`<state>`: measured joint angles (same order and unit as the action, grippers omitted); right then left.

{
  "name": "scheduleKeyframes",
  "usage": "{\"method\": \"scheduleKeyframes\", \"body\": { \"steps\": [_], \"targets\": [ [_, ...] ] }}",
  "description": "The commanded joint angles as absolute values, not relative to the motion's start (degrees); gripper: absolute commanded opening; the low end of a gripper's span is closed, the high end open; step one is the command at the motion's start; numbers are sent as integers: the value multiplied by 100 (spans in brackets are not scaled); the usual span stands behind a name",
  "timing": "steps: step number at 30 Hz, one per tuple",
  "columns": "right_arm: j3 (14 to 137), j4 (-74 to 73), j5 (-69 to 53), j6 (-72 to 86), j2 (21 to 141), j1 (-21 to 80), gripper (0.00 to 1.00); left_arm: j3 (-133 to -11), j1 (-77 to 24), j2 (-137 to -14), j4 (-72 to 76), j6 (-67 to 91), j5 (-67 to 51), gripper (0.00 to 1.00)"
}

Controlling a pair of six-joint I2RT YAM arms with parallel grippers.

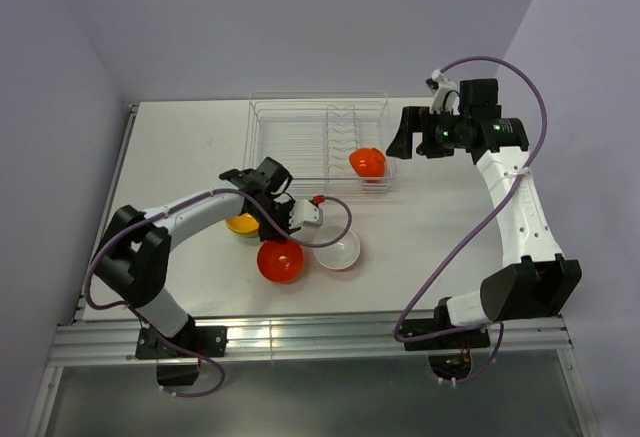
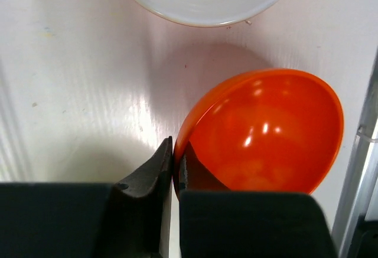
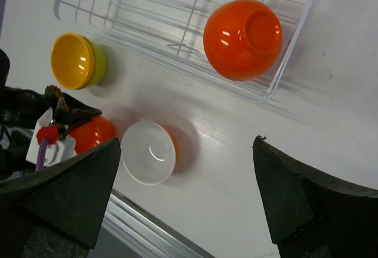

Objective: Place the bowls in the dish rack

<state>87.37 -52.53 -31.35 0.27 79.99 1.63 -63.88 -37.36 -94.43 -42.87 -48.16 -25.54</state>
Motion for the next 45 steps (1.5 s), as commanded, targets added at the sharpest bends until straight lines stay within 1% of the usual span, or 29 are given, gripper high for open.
{"method": "scheduleKeyframes", "body": {
  "steps": [1, 4, 6, 8, 10, 11, 12, 15, 17, 19, 21, 22, 24, 27, 34, 38, 42, 45],
  "targets": [
    [8720, -4643, -3305, 412, 7638, 132, 100, -6582, -3753, -8887, -4638, -4711, -2645, 0],
    [8579, -4229, -3348, 667, 7489, 123, 100, -6951, -3753, -8580, -5017, -4509, -2917, 0],
    [8569, -4079, -3576, 773, 7436, 123, 100, -7294, -3753, -8412, -5264, -4202, -3084, 0],
    [8631, -3877, -3944, 949, 7409, 123, 100, -7609, -3753, -8113, -5143, -3677, -3260, 0],
    [8709, -3649, -4235, 1186, 7409, 123, 100, -7743, -3727, -7754, -4766, -3114, -3061, 0],
    [8736, -3560, -4376, 1274, 7409, 123, 100, -7813, -3700, -7630, -4137, -2398, -2867, 0],
    [8745, -3464, -4690, 1457, 7409, 123, 100, -7822, -3691, -7498, -3809, -1982, -2517, 0],
    [8448, -2491, -5192, 2053, 7278, 123, 100, -8041, -3516, -7198, -3096, -1039, -2075, 0],
    [8376, -2181, -5457, 2354, 7251, 123, 100, -8321, -3280, -7225, -2954, -443, -2134, 0],
    [8271, -1724, -5712, 2802, 7268, 167, 100, -8201, -2877, -7085, -2261, 355, -2319, 0],
    [8253, -1565, -5713, 2900, 7295, 289, 100, -7921, -2612, -6866, -1386, 640, -2627, 0],
    [8236, -1556, -5661, 2892, 7304, 342, 100, -7658, -2445, -6812, -1171, 833, -2724, 0],
    [8139, -1451, -5651, 2953, 7312, 509, 100, -7506, -2286, -6811, -950, 1036, -3119, 0],
    [8103, -1415, -5511, 3041, 7304, 685, 100, -7339, -1961, -6916, -599, 1756, -3697, 0],
    [8156, -1415, -4887, 3067, 7268, 1756, 100, -7146, -1714, -7137, 193, 3180, -3990, 0],
    [8420, -1547, -4737, 3172, 7462, 2082, 100, -7031, -1714, -7119, 518, 3471, -4034, 0],
    [8420, -1284, -4676, 3506, 7550, 2250, 100, -7092, -1714, -7163, 475, 3550, -3938, 0],
    [8533, -1370, -4623, 3437, 7655, 2399, 100, -7084, -1714, -7216, 483, 3726, -3929, 0]
  ]
}}
